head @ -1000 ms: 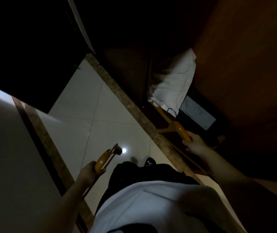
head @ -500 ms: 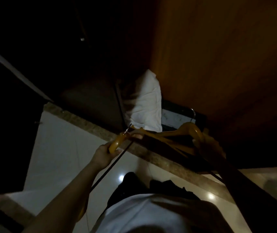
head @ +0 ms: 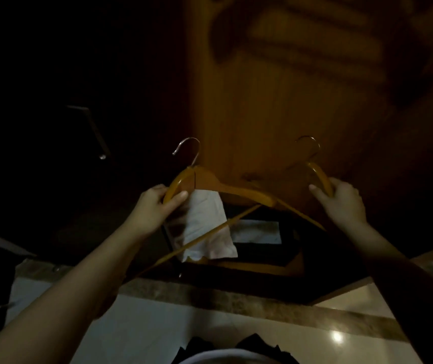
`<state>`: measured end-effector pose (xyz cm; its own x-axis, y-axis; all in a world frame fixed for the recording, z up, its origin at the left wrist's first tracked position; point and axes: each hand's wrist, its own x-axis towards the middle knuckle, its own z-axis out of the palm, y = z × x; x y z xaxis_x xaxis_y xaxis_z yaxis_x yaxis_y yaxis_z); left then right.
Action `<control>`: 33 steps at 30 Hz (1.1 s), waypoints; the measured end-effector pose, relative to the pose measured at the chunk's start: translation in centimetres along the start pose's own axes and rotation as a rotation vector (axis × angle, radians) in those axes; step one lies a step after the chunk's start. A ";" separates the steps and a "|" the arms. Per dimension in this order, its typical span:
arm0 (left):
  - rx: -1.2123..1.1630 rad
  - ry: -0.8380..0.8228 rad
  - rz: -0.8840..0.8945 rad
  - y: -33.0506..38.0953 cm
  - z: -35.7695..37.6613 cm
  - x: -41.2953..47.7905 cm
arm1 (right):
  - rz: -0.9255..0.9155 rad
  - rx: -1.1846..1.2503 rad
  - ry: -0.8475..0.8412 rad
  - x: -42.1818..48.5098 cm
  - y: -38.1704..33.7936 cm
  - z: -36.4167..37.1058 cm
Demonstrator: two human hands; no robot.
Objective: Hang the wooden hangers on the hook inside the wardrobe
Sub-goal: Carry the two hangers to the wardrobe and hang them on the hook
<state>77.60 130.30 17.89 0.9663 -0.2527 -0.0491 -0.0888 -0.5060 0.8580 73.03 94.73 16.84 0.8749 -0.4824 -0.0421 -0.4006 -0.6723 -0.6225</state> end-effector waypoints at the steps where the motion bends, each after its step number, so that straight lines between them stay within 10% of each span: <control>1: 0.034 -0.003 0.038 1.0 -0.2 0.5 | -0.030 -0.018 0.041 0.4 -0.7 -0.9; 33: -0.033 -0.157 0.611 27.9 -7.8 11.5 | -0.856 -0.037 0.492 7.9 -20.6 -24.9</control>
<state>88.12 119.70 45.21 0.6961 -0.6075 0.3826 -0.6037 -0.2070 0.7699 81.42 90.73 48.79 0.6660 0.0014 0.7460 0.2995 -0.9164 -0.2656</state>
